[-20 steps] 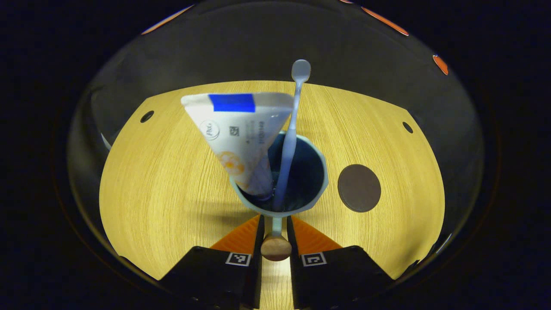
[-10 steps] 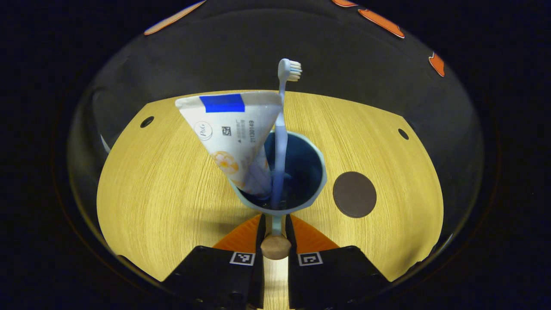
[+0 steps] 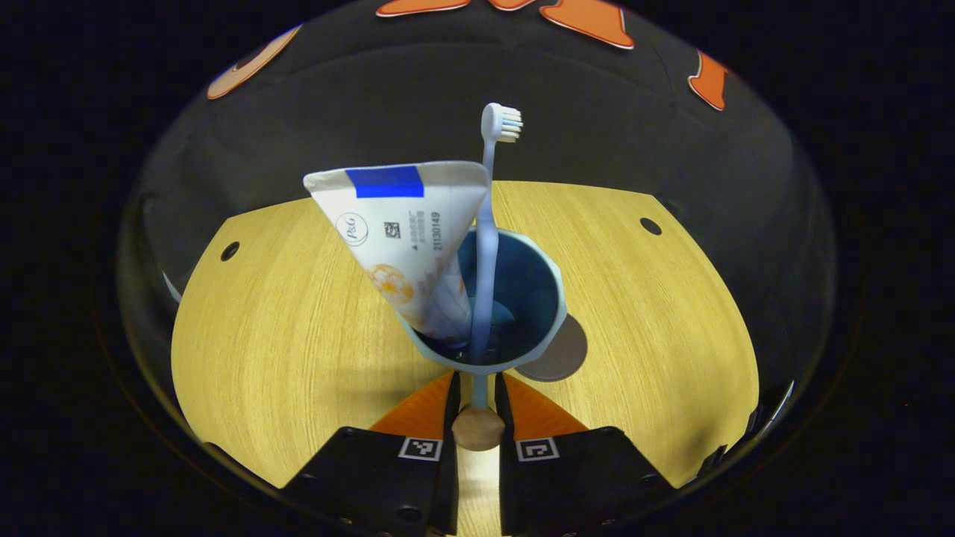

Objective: Put the toothbrush and toothpaste on the desktop into the cup, then pick up the cup and place it on the coaster on the desktop.

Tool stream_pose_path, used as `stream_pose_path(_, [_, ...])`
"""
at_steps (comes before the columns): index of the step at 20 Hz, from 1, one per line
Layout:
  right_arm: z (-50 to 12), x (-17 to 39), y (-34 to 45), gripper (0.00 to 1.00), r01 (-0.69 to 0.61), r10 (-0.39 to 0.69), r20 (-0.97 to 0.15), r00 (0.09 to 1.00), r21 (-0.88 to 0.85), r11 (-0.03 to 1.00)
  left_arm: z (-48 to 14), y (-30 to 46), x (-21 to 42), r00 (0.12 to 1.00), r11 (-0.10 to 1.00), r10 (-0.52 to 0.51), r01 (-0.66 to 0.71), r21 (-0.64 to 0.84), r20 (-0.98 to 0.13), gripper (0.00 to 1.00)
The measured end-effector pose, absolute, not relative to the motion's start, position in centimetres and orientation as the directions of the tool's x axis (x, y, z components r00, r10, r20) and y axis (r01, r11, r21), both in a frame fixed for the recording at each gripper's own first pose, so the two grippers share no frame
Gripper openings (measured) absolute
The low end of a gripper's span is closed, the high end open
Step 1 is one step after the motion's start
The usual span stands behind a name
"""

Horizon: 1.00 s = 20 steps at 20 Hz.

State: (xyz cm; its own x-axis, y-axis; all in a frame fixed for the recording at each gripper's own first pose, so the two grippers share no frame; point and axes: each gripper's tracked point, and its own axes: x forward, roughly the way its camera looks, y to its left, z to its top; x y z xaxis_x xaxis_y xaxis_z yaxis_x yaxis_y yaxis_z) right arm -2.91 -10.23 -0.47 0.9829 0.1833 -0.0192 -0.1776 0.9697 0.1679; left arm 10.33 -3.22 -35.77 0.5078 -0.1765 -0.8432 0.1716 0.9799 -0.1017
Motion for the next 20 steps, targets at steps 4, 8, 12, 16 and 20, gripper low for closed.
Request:
stream_pose_path(4, [-1.3,-3.1,-11.4,0.97,-0.145,0.153,-0.034,0.988,0.167,0.975,-36.1,-3.6,10.1,0.499,0.972,-0.195,0.21,-0.101,-0.844,0.22])
stream_pose_path(8, [-2.2,-3.4,-11.8,0.97,-0.139,0.148,-0.05,0.988,0.156,0.978,-35.6,-3.2,10.3,0.473,0.969,-0.198,0.225,-0.099,-0.858,0.21])
stream_pose_path(12, [-3.8,-3.3,-12.4,0.97,-0.13,0.145,-0.084,0.986,0.16,0.979,-35.5,-3.5,10.0,0.444,0.967,-0.205,0.229,-0.11,-0.873,0.22])
stream_pose_path(16, [-5.1,-2.9,-12.6,0.97,-0.119,0.142,-0.114,0.983,0.192,0.974,-33.7,-2.2,10.8,0.484,0.964,-0.192,0.257,-0.071,-0.854,0.3])
stream_pose_path(20, [-5.7,-2.5,-11.7,0.97,-0.115,0.14,-0.13,0.982,0.178,0.977,-31.1,-1.1,10.6,0.538,0.953,-0.207,0.3,-0.044,-0.817,0.74])
